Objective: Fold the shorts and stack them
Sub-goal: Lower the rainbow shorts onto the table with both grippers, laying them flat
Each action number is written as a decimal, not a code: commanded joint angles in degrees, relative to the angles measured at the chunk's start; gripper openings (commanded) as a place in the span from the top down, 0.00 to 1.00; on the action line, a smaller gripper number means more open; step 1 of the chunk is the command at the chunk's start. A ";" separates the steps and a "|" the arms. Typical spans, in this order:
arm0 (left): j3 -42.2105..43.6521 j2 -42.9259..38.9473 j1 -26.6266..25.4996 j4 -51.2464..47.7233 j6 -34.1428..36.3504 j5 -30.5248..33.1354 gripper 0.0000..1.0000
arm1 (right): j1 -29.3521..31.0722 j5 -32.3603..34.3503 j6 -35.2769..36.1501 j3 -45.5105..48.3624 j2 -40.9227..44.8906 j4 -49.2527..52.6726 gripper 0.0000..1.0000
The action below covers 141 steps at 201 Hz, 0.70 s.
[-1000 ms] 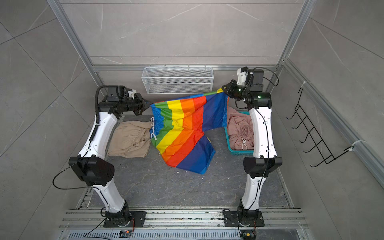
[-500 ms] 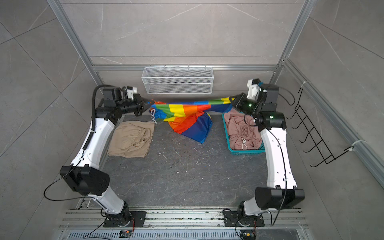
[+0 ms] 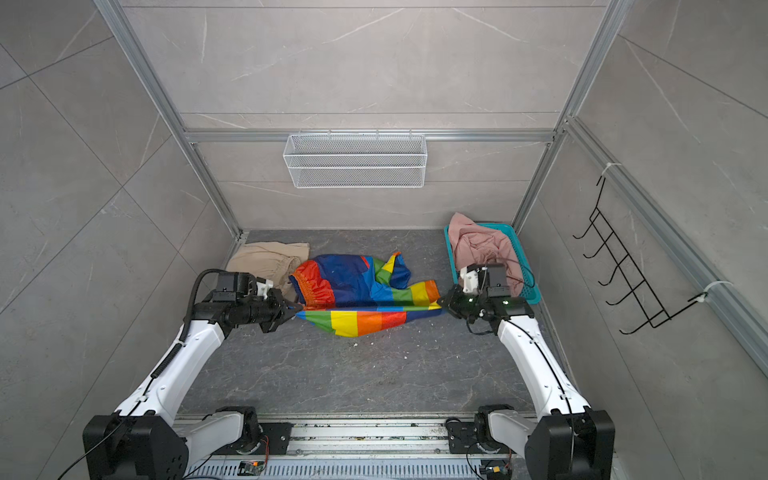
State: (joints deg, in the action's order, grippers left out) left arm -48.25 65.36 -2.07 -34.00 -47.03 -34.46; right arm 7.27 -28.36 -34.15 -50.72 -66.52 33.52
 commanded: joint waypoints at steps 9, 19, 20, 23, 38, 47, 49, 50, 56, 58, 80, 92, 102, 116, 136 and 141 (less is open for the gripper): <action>8.37 -3.41 0.92 1.03 -0.06 2.21 1.00 | 6.78 9.16 -2.01 7.33 -0.40 -0.41 1.00; 10.68 -5.13 0.84 1.19 -0.47 1.81 1.00 | 7.52 10.12 -2.06 8.82 -1.08 -0.57 1.00; 10.92 -5.37 0.79 1.20 -0.50 1.79 1.00 | 7.55 10.23 -2.02 8.94 -1.16 -0.61 1.00; 11.50 -5.90 0.83 1.21 -0.63 1.62 1.00 | 7.66 10.43 -1.97 9.23 -1.37 -0.64 1.00; 13.10 -8.74 0.84 -0.58 -0.14 2.04 1.00 | 7.94 10.86 -1.14 10.24 -2.64 -0.23 1.00; 13.31 -9.98 0.88 -1.85 0.53 2.62 0.91 | 8.10 10.74 -0.21 10.10 -3.57 0.51 0.99; 13.24 -10.17 0.85 -2.28 0.71 2.68 0.87 | 8.11 10.77 0.01 10.02 -3.76 0.65 0.96; 13.21 -10.25 0.84 -2.55 0.93 2.84 0.85 | 8.11 10.73 0.16 9.94 -3.86 0.71 0.95; 12.52 -10.73 0.89 -4.20 2.07 4.17 0.77 | 8.07 10.45 0.97 9.28 -4.36 1.39 0.85; 12.20 -10.79 0.91 -4.95 2.45 4.76 0.74 | 8.04 10.35 1.27 9.05 -4.46 1.69 0.82; 8.63 -10.08 0.92 -9.20 4.48 9.92 0.47 | 8.20 10.74 3.48 2.90 -3.84 5.00 0.47; 5.10 -9.03 0.92 -12.28 4.32 14.24 0.36 | 8.20 11.93 4.38 -2.31 -3.74 6.87 0.33; 2.47 -8.55 0.92 -12.31 3.76 16.76 0.30 | 8.20 12.89 5.05 -6.43 -4.75 7.58 0.23; -0.81 -7.90 0.92 -10.48 3.05 19.26 0.15 | 8.20 13.49 5.26 -11.24 -8.47 6.60 0.13; -6.02 -4.96 0.77 -8.11 2.73 19.84 0.01 | 8.20 12.36 4.49 -17.68 -16.68 3.98 0.06; -7.33 -3.79 0.63 -7.78 2.58 19.32 0.01 | 8.21 11.79 3.93 -18.93 -18.71 2.39 0.04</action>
State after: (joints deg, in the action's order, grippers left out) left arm -49.32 58.46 -1.34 -43.48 -44.66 -18.37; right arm 15.22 -16.71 -30.17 -64.73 -76.79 38.57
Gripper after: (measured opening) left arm 0.983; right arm 0.928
